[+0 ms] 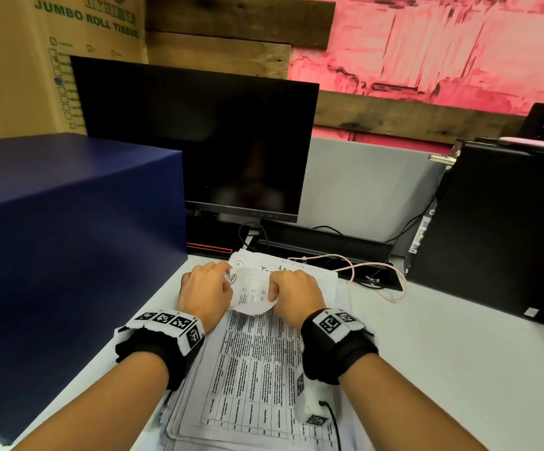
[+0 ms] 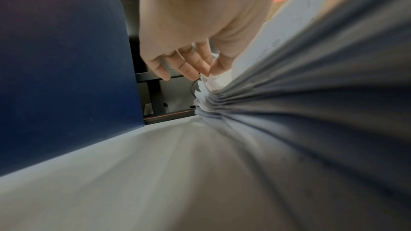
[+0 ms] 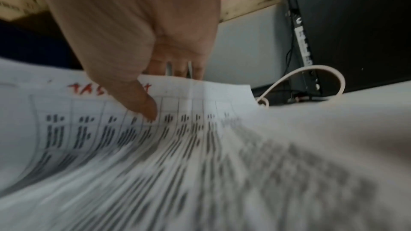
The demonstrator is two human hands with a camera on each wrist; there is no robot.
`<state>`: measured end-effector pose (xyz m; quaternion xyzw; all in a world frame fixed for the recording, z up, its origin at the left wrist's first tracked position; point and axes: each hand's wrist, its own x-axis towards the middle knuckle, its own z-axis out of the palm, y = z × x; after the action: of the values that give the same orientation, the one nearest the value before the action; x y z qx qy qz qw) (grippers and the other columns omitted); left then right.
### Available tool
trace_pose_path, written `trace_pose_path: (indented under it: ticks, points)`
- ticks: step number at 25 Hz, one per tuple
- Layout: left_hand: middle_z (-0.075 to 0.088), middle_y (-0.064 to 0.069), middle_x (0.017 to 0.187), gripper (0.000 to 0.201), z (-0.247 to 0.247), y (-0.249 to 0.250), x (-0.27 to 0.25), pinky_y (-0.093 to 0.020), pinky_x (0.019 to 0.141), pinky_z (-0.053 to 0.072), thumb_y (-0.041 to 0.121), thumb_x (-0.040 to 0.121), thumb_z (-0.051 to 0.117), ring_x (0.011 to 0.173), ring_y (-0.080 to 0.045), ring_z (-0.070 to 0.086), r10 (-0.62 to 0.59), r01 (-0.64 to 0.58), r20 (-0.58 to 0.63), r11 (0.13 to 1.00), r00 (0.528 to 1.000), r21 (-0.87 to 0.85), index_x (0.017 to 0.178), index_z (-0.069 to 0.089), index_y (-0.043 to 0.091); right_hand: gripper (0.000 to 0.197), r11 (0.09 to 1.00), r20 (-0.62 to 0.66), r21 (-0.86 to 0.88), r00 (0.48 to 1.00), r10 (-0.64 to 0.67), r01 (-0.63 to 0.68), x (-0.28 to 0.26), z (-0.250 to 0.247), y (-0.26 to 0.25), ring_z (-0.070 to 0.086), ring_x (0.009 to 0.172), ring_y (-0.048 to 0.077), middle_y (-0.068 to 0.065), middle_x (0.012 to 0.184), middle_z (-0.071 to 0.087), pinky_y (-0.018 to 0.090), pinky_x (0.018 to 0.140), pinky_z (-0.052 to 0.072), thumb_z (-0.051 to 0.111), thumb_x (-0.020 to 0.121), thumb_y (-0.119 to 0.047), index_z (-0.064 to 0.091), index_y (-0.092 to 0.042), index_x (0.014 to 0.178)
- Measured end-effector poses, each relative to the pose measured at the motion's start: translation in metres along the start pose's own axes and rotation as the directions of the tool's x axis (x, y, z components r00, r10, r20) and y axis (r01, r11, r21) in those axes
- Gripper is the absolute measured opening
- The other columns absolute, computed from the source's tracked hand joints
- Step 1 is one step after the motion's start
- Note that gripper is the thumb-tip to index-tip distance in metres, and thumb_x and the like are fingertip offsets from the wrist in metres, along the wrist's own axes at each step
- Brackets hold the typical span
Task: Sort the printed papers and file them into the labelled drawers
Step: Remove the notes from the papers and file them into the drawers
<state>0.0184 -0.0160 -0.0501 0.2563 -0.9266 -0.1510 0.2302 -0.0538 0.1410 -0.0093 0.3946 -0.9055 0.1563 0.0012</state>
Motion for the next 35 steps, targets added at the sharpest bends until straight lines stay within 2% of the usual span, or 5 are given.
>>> trace_pose_path:
  ticks: [4,15,24,26,35]
  points:
    - [0.056,0.003,0.094,0.013,-0.001,0.001,-0.001,-0.034,0.087,0.04,0.026,0.093,0.05,0.097,-0.022,0.054,0.02,-0.02,0.005,1.0,1.0,0.006,0.092,0.062,0.02,0.04,0.997,0.093,-0.013,0.993,-0.071,0.073,-0.01,-0.021,0.03,0.061,0.095,0.02,-0.004,0.095,0.068,0.034,0.083,0.052,0.052,0.071,0.013,0.067,-0.024,0.073]
    - [0.063,0.001,0.108,0.01,-0.005,-0.003,0.0,-0.033,0.088,0.043,0.029,0.091,0.06,0.102,-0.02,0.051,0.044,-0.05,-0.079,0.996,0.996,-0.072,0.091,0.065,0.02,0.032,0.988,0.12,-0.152,0.991,0.056,-0.037,-0.035,-0.042,0.064,0.057,0.09,0.023,-0.001,0.09,0.06,0.034,0.074,0.047,0.051,0.08,0.005,0.049,-0.026,0.074]
    - [0.061,0.007,0.092,0.02,-0.005,-0.003,0.0,-0.032,0.081,0.046,0.02,0.085,0.063,0.09,-0.018,0.054,0.041,-0.05,-0.055,0.982,0.998,-0.182,0.102,0.053,0.024,0.036,0.977,0.001,-0.207,0.998,0.06,-0.058,0.008,0.009,-0.019,0.051,0.114,0.032,0.01,0.116,0.062,0.041,0.102,0.037,0.055,0.086,-0.021,0.053,-0.013,0.121]
    - [0.061,0.004,0.088,0.03,-0.002,-0.005,0.001,-0.036,0.079,0.05,0.02,0.085,0.062,0.086,-0.02,0.057,0.01,-0.009,0.001,0.969,1.0,-0.248,0.113,0.051,0.024,0.036,0.977,0.007,-0.195,0.996,0.085,-0.082,0.01,0.019,-0.019,0.049,0.117,0.031,0.009,0.117,0.061,0.045,0.107,0.032,0.054,0.086,-0.021,0.053,-0.013,0.121]
    - [0.054,0.005,0.059,0.033,0.001,-0.01,0.003,-0.021,0.05,0.031,0.036,0.097,0.049,0.06,-0.014,0.049,0.101,-0.106,-0.034,0.977,0.994,-0.184,0.072,0.061,0.019,0.024,0.948,0.085,-0.23,0.966,0.243,-0.218,0.02,-0.013,-0.002,0.058,0.111,0.028,0.004,0.112,0.062,0.058,0.112,0.022,0.064,0.088,-0.031,0.059,-0.015,0.104]
